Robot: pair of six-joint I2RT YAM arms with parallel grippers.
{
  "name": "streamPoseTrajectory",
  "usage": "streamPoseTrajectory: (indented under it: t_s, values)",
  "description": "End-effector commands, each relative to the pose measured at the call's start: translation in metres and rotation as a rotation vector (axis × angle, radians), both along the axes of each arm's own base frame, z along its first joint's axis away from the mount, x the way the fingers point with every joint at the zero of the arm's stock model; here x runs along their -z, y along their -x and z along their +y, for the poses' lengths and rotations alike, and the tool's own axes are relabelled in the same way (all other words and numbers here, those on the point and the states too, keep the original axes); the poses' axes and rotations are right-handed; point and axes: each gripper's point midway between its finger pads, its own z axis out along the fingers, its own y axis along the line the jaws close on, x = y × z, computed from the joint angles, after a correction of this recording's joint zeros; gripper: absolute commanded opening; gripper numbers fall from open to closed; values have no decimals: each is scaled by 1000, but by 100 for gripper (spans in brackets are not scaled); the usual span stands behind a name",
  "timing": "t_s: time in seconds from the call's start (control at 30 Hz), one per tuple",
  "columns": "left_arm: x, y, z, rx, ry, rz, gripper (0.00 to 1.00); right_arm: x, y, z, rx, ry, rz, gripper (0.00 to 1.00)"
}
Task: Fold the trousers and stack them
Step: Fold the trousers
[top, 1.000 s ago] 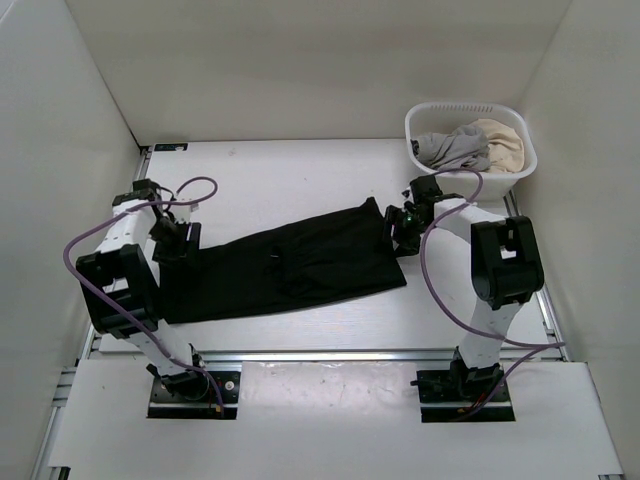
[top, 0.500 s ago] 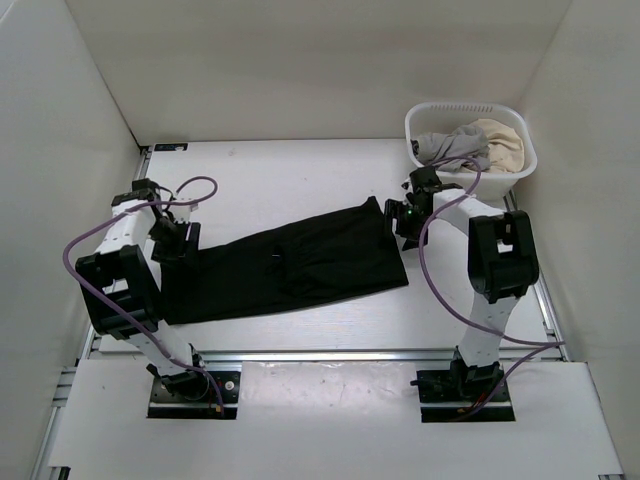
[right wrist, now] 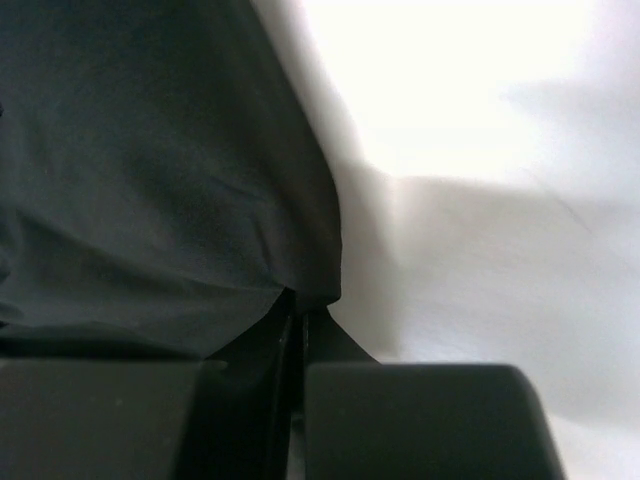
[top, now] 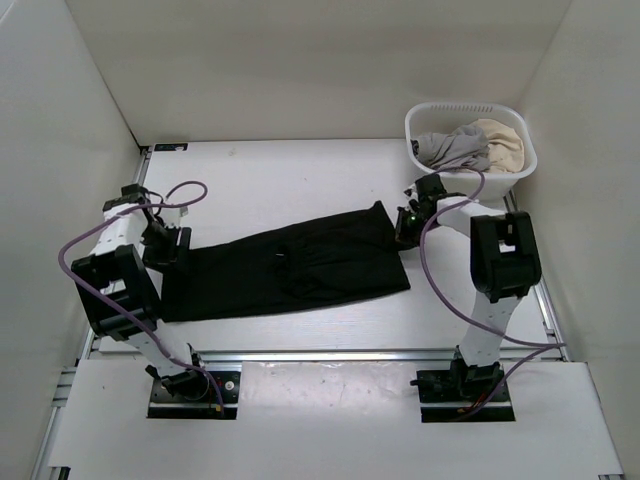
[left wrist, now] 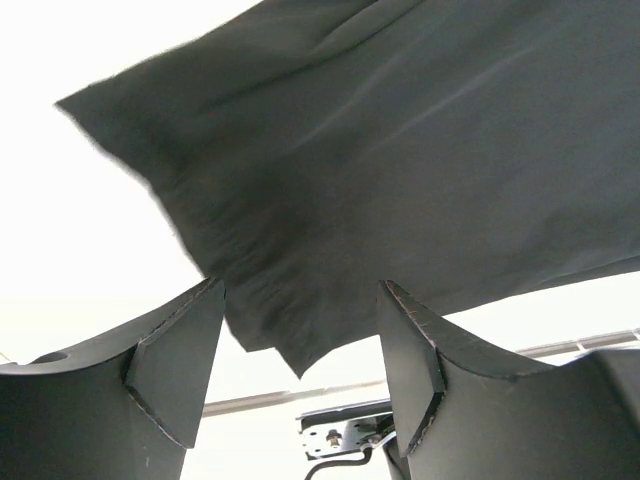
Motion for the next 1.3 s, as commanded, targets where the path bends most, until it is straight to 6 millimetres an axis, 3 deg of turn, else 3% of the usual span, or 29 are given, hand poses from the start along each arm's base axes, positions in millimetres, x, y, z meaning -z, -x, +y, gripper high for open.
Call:
streamPoseTrajectory:
  t_s: [0.0, 0.13, 0.17, 0.23, 0.27, 0.3, 0.37, 0.43, 0.47, 0.53, 0.57, 0.6, 0.63, 0.7, 0.73, 0.8, 0.83, 0.93, 1.07, 1.13, 1.23, 1.27]
  values:
    - [-2, -11, -1, -15, 24, -38, 73, -14, 16, -51, 118, 105, 35, 0]
    - [2, -31, -22, 7, 62, -53, 73, -51, 27, -113, 231, 277, 19, 0]
    - [-1, -42, -33, 52, 59, -73, 73, -65, 39, -129, 237, 326, 33, 0]
    - [6, -50, -51, 89, 68, -51, 73, -89, 40, -156, 268, 422, 7, 0]
    - [3, -59, -72, 152, 79, -63, 73, -104, 42, -171, 294, 447, -8, 0]
    - [10, -62, -83, 183, 92, -46, 73, -113, 52, -179, 301, 480, 10, 0]
    - [7, -74, -120, 246, 140, -56, 73, -143, 44, -191, 339, 536, -62, 0]
    - [17, -80, -143, 291, 169, -29, 73, -168, 50, -191, 337, 537, -54, 0]
    - [20, -82, -153, 317, 169, -23, 74, -192, 38, -184, 329, 530, -116, 0]
    - [28, -87, -182, 383, 198, -8, 74, -206, 39, -172, 293, 548, -105, 0]
    - [30, -88, -195, 406, 235, -2, 76, -207, 35, -155, 238, 585, -107, 0]
    - [28, -89, -212, 444, 251, -2, 76, -221, 35, -141, 227, 585, -118, 0]
    - [36, -88, -220, 460, 263, 20, 77, -214, 32, -111, 140, 595, -100, 0]
    - [38, -91, -241, 508, 273, 17, 78, -215, 30, -83, 89, 626, -95, 0]
    - [48, -90, -246, 519, 272, 40, 78, -226, 33, -54, 52, 619, -121, 0]
    - [54, -92, -256, 538, 281, 47, 78, -211, 29, -25, 0, 639, -102, 0]
    - [59, -95, -262, 538, 282, 52, 78, -204, 30, -1, -7, 629, -97, 0]
    - [66, -96, -273, 559, 294, 64, 78, -180, 37, 45, -48, 572, -68, 0]
    - [86, -90, -271, 551, 291, 115, 73, -153, 34, 100, -78, 510, -92, 0]
    - [88, -89, -275, 553, 315, 117, 61, -146, 32, 122, -109, 487, -105, 0]
    - [92, -88, -275, 551, 315, 127, 47, -144, 32, 134, -116, 476, -117, 0]
    - [94, -90, -276, 551, 315, 127, 33, -142, 34, 132, -117, 478, -114, 0]
